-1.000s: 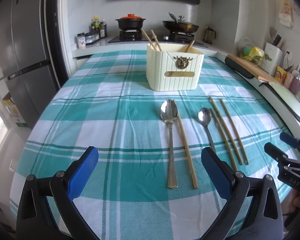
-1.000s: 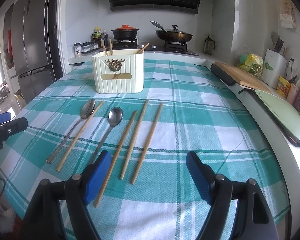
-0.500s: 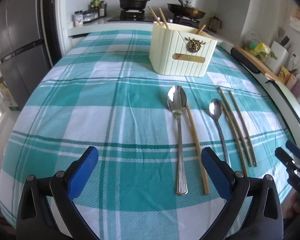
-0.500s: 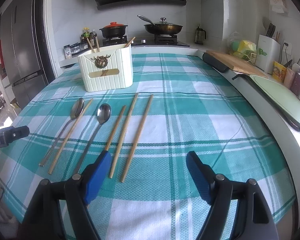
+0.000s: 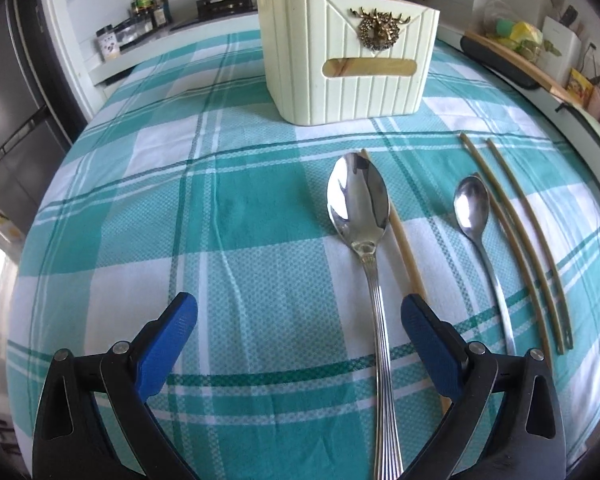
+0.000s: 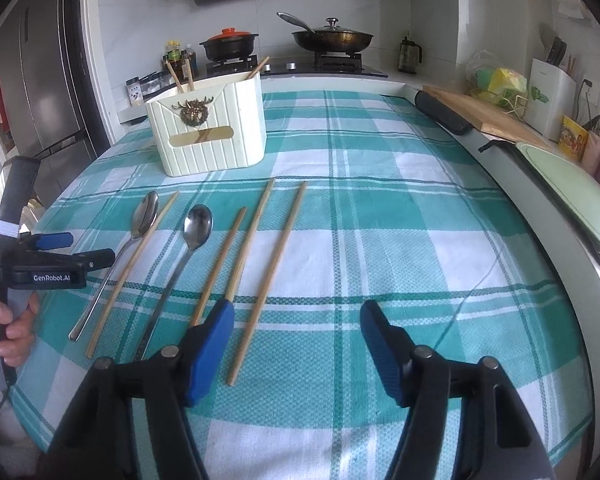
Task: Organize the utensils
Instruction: 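Close the left tool on the large steel spoon while the right tool grasps a chopstick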
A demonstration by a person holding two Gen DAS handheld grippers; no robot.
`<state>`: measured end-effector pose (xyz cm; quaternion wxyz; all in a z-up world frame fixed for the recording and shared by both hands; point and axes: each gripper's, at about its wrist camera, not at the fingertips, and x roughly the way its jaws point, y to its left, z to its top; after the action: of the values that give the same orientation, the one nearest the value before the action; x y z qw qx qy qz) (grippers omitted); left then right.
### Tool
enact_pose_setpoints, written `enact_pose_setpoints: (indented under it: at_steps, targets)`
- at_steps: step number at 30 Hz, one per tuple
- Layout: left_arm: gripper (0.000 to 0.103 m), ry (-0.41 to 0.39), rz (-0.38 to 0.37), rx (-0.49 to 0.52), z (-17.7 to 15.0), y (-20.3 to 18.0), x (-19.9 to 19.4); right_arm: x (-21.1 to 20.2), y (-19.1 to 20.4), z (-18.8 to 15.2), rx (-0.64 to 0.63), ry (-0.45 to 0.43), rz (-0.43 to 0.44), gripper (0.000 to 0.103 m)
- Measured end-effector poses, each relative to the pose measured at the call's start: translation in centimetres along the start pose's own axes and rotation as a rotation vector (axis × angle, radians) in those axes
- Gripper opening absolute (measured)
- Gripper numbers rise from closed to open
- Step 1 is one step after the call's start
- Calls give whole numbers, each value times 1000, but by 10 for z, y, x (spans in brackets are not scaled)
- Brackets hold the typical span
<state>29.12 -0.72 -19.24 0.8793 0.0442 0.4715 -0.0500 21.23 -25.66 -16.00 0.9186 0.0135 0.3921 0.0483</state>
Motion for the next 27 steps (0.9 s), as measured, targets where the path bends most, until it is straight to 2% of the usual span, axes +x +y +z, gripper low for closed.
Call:
enact_pose_setpoints:
  at_steps: [3, 5, 7, 8, 10, 12, 13, 15, 17, 20, 24, 25, 26, 27]
  targets:
    - [93, 8, 15, -6, 0, 0, 5, 20, 3, 13, -18, 35, 35, 50]
    - [88, 13, 8, -13, 0, -1, 8, 35, 5, 21, -19, 54, 49, 49]
    - [82, 10, 5, -26, 0, -3, 9, 49, 9, 27, -28, 73, 57, 43]
    - [76, 2, 1, -32, -1, -4, 9, 58, 11, 30, -34, 89, 60, 38]
    - [68, -10, 1, -33, -2, -8, 7, 74, 15, 31, -56, 120, 46, 36]
    - [49, -19, 4, -34, -3, -10, 5, 83, 17, 30, -76, 130, 22, 26]
    - [45, -22, 7, -36, -3, -10, 5, 83, 18, 29, -89, 126, 0, 24]
    - [28, -21, 17, -47, -4, -8, 3, 81, 16, 28, -86, 133, -18, 14]
    - [22, -17, 22, -64, -5, -1, 1, 77, 10, 25, -81, 138, -41, 11]
    - [21, -6, 17, -91, -9, 10, -1, 70, -1, 20, -68, 157, -62, 11]
    - [26, 19, -9, -120, -10, 25, -3, 65, -16, 18, -45, 193, -32, 12]
    - [30, 29, -16, -127, -9, 29, -3, 66, -18, 19, -49, 206, -26, 12]
    - [46, 39, -18, -133, -8, 33, -2, 66, -19, 20, -58, 217, -20, 16]
    - [59, 43, -28, -141, -8, 37, -3, 67, -19, 22, -69, 228, -10, 25]
